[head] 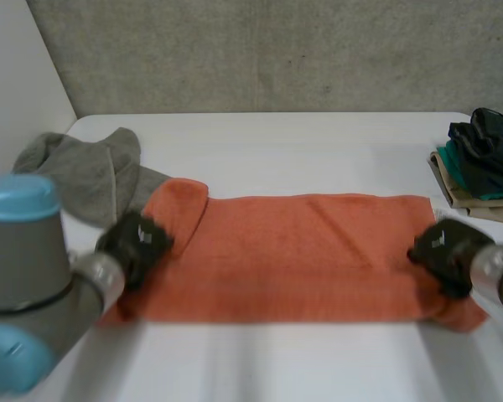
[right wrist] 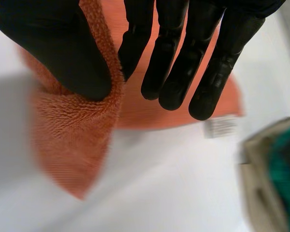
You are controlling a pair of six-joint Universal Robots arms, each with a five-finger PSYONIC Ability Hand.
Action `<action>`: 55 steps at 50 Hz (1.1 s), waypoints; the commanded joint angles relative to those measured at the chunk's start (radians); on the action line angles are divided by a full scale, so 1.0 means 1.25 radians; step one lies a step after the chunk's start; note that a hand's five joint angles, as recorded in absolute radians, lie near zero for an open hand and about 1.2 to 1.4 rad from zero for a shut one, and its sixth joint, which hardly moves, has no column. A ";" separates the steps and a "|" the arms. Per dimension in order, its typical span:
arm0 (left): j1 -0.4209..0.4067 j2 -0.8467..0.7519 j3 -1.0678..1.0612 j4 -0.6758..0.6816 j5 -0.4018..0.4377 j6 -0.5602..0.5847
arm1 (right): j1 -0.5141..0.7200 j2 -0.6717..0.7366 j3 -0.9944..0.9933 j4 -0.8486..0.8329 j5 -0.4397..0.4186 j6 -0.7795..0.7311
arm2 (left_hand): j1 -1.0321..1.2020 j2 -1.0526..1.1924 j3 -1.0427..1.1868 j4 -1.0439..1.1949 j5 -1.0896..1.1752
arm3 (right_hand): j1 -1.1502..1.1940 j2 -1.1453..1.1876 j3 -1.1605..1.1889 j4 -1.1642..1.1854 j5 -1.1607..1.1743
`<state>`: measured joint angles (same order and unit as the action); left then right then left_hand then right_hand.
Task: Fold the laundry.
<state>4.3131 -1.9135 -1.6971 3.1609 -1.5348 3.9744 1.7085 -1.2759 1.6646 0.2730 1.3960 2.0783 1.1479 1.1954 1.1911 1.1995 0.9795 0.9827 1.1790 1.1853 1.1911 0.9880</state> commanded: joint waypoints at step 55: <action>0.052 0.147 -0.310 0.025 0.080 0.049 | 0.029 -0.120 0.135 0.088 0.044 0.002 | 0.199 0.161 0.164 0.157 0.194 | 0.331 0.174 0.169 0.164 0.187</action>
<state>4.3727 -1.9321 -1.9151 3.5756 -1.4194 3.9797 1.8262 -1.2257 1.7031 0.0267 1.4928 2.1848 1.1479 1.1967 1.1912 1.2031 0.9922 0.9827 1.1790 1.1854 1.1912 1.0000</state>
